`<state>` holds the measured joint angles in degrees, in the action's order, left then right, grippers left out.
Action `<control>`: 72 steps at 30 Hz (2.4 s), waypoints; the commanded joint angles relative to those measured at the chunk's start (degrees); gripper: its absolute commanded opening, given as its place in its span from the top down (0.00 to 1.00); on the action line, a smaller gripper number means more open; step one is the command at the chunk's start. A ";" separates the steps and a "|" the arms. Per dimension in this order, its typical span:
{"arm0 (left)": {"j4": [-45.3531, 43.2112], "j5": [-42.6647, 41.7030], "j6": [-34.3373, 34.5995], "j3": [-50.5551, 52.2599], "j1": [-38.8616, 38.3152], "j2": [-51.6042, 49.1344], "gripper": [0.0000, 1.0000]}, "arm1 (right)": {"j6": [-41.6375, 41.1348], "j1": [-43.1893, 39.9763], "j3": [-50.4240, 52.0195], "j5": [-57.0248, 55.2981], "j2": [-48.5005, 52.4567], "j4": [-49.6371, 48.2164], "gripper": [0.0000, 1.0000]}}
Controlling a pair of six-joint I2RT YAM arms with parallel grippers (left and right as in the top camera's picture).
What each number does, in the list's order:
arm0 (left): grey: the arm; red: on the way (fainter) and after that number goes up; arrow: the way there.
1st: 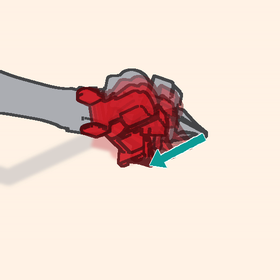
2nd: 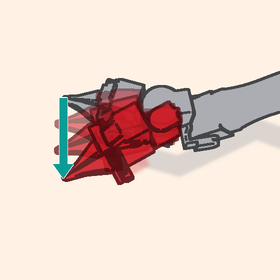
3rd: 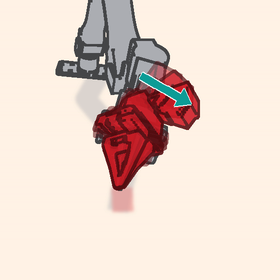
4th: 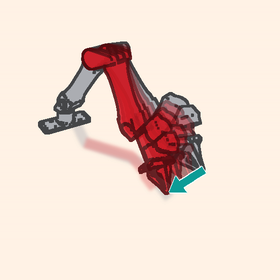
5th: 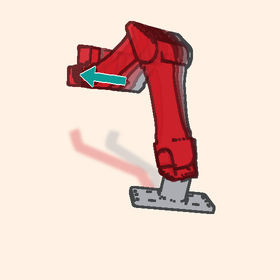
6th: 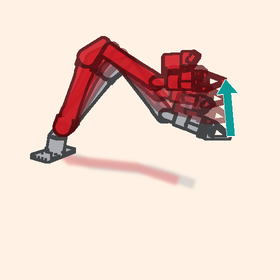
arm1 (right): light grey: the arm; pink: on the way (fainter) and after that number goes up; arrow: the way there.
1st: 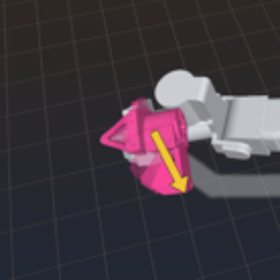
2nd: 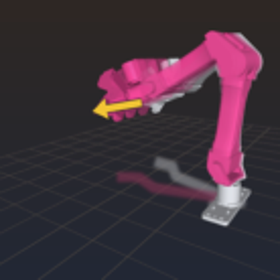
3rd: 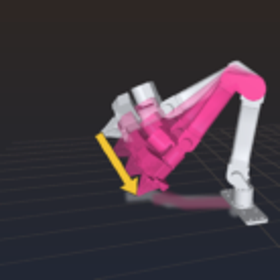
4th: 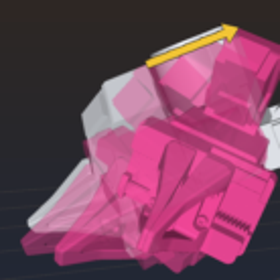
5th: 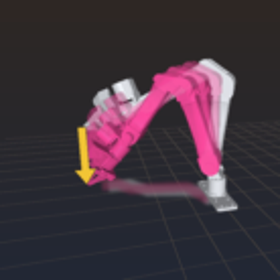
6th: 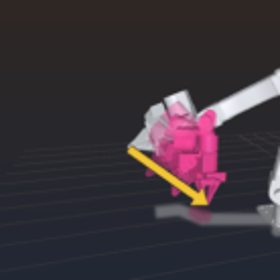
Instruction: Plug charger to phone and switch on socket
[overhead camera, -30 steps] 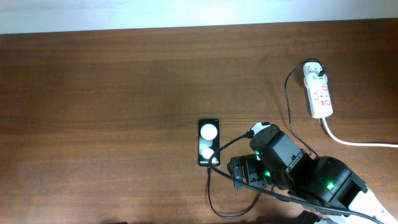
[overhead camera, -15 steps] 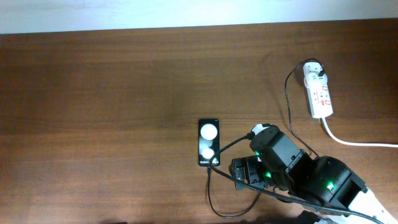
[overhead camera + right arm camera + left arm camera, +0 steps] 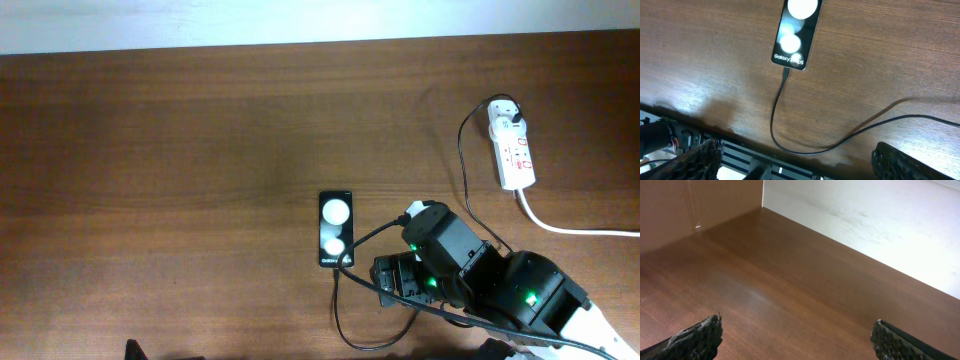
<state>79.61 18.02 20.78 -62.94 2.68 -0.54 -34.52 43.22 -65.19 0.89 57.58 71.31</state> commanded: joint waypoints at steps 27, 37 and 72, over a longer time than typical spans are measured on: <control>-0.28 -0.24 0.37 0.07 0.22 0.13 0.01 | 1.75 -28.61 -36.00 -32.24 14.73 4.00 0.96; -0.31 -0.24 0.37 0.07 0.22 0.15 0.01 | 5.88 -68.67 -42.69 11.82 55.45 -0.59 0.96; -0.31 -0.24 0.37 0.07 0.22 0.15 0.01 | 5.16 -66.10 -42.71 17.77 76.32 -18.18 0.96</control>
<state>79.46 17.80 20.78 -62.83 2.76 -0.54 -28.82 -25.61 -107.48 15.57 132.20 52.38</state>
